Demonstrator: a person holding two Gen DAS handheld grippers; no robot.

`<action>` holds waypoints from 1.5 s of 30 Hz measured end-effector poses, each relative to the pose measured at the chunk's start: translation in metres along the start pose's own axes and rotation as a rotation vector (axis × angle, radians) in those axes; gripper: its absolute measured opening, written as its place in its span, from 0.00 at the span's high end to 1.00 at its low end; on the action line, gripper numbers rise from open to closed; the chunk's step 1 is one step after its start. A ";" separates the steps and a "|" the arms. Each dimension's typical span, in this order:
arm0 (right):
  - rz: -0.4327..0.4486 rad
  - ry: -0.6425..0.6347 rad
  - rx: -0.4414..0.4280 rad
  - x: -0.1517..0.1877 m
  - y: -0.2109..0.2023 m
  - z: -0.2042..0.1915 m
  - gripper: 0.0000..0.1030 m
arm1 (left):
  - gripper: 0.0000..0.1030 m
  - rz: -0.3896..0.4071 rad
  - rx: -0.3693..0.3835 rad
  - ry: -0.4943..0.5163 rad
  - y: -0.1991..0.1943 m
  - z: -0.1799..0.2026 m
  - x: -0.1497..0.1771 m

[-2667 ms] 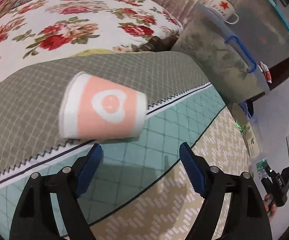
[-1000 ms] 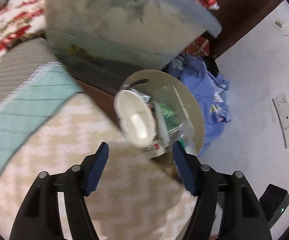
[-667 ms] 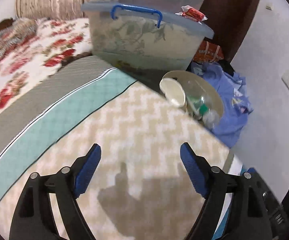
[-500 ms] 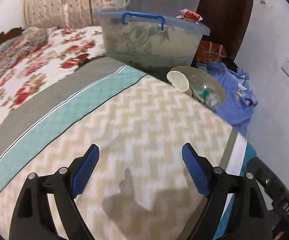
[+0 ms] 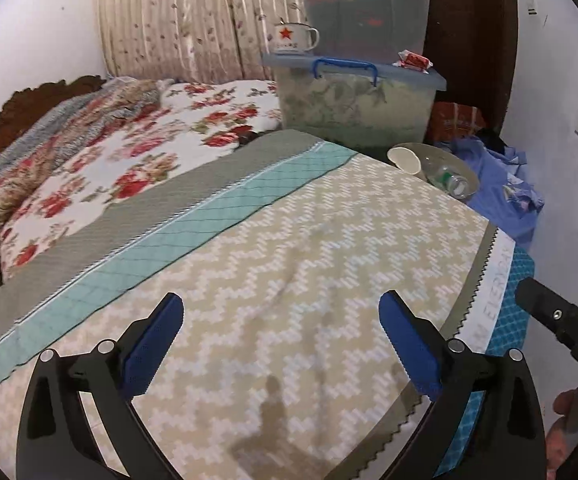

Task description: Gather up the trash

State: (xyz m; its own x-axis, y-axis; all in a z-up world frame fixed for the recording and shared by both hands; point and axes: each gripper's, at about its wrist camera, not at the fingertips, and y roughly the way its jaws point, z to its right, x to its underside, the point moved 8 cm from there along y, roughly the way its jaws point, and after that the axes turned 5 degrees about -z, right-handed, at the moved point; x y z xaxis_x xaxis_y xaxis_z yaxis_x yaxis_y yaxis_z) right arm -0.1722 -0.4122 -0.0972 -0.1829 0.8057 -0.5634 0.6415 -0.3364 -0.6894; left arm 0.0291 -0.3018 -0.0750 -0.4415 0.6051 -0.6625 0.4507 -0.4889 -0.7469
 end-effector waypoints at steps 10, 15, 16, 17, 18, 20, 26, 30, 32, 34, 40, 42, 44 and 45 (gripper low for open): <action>0.035 -0.028 0.024 0.007 -0.026 -0.015 0.03 | 0.08 0.000 -0.025 -0.003 -0.016 -0.005 0.011; 0.019 -0.014 0.026 0.013 -0.030 -0.014 0.03 | 0.08 0.008 -0.048 0.012 -0.025 0.000 0.013; 0.017 -0.013 0.027 0.013 -0.031 -0.015 0.03 | 0.08 0.009 -0.053 0.014 -0.026 0.000 0.013; 0.015 -0.007 0.030 0.015 -0.032 -0.014 0.03 | 0.08 0.009 -0.055 0.017 -0.027 0.001 0.013; 0.014 -0.004 0.030 0.015 -0.032 -0.014 0.03 | 0.08 0.010 -0.053 0.018 -0.029 0.002 0.014; 0.013 -0.005 0.027 0.016 -0.033 -0.013 0.03 | 0.08 0.014 -0.052 0.014 -0.032 0.004 0.014; 0.020 0.002 0.019 0.017 -0.039 -0.008 0.03 | 0.08 0.045 -0.077 0.023 -0.045 0.011 0.015; 0.019 0.004 0.009 0.018 -0.041 -0.005 0.03 | 0.08 0.053 -0.088 0.022 -0.050 0.014 0.016; 0.015 0.004 0.002 0.019 -0.042 -0.004 0.03 | 0.08 0.060 -0.093 0.025 -0.053 0.016 0.017; 0.014 0.005 -0.003 0.020 -0.042 -0.004 0.03 | 0.08 0.065 -0.105 0.028 -0.055 0.017 0.017; 0.052 -0.044 -0.016 0.021 -0.053 -0.013 0.03 | 0.08 0.079 -0.107 0.020 -0.061 0.020 0.015; 0.064 -0.050 -0.022 0.021 -0.057 -0.014 0.03 | 0.08 0.084 -0.107 0.015 -0.063 0.019 0.015; 0.072 -0.045 -0.031 0.021 -0.059 -0.014 0.03 | 0.08 0.090 -0.115 0.015 -0.064 0.019 0.015; 0.071 -0.042 -0.034 0.021 -0.060 -0.014 0.03 | 0.08 0.091 -0.117 0.015 -0.065 0.019 0.015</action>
State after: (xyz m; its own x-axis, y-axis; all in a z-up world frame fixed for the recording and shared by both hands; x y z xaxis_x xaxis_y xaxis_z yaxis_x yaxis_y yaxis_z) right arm -0.2038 -0.3688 -0.0615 -0.1662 0.7589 -0.6296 0.6787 -0.3752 -0.6314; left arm -0.0221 -0.2730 -0.0376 -0.3832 0.5717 -0.7255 0.5762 -0.4659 -0.6715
